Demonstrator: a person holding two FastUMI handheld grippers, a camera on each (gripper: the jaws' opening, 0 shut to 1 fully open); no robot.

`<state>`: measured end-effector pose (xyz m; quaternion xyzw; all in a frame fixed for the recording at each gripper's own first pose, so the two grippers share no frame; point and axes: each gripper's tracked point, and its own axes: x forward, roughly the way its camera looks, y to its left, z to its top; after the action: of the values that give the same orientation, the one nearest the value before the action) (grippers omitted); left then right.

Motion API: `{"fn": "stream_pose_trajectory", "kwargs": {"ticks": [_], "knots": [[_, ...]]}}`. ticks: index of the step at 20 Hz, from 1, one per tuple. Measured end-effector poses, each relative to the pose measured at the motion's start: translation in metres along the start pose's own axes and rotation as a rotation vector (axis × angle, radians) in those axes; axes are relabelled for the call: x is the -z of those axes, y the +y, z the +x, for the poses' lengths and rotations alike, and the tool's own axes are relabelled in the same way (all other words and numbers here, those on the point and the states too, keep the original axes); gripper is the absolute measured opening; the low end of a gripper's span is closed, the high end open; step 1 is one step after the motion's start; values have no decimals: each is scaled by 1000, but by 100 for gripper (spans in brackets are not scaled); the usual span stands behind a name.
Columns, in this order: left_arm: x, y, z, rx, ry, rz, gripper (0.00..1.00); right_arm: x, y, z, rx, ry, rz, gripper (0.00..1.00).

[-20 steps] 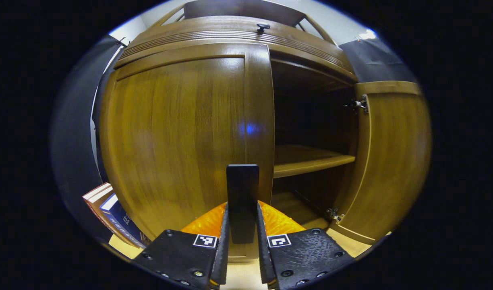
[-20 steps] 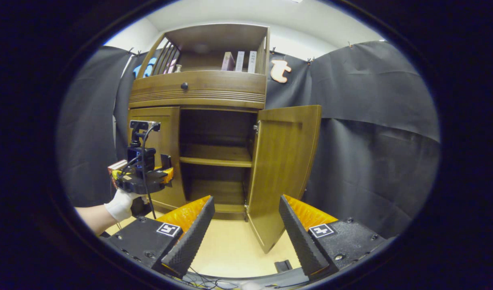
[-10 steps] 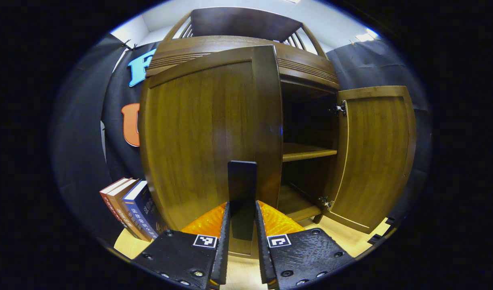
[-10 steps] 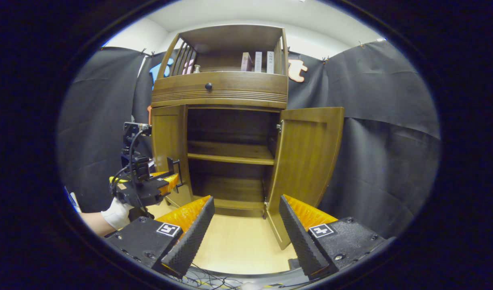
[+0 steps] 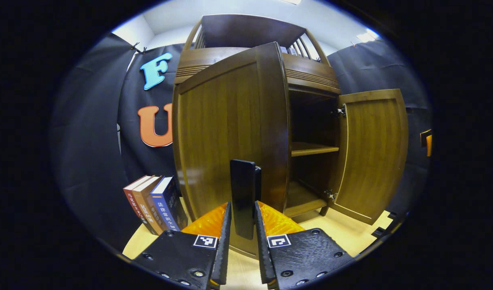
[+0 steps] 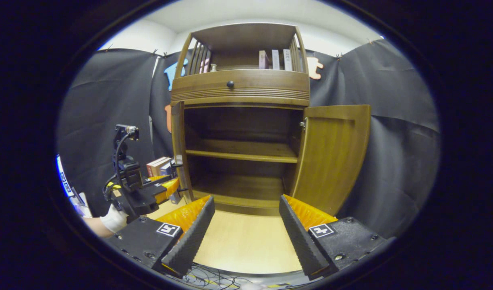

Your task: Open the right door of the double-door shoe cabinet with the right hand, and open the left door with the left hand.

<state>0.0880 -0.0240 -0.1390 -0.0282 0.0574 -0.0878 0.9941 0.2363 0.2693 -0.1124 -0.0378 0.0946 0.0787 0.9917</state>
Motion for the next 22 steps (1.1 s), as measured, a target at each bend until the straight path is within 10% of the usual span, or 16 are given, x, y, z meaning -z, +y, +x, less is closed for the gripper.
{"fn": "stream_pose_trajectory", "kwargs": {"ticks": [6, 7, 22], "knots": [[7, 28, -16, -36, -14, 4, 30, 0, 25, 5, -56, -1, -7, 100], [6, 37, -33, -46, -8, 14, 2, -1, 29, 6, -64, -2, -11, 100], [14, 113, -60, -42, -46, 65, 2, 3, 57, 11, -138, 17, -20, 100]]}}
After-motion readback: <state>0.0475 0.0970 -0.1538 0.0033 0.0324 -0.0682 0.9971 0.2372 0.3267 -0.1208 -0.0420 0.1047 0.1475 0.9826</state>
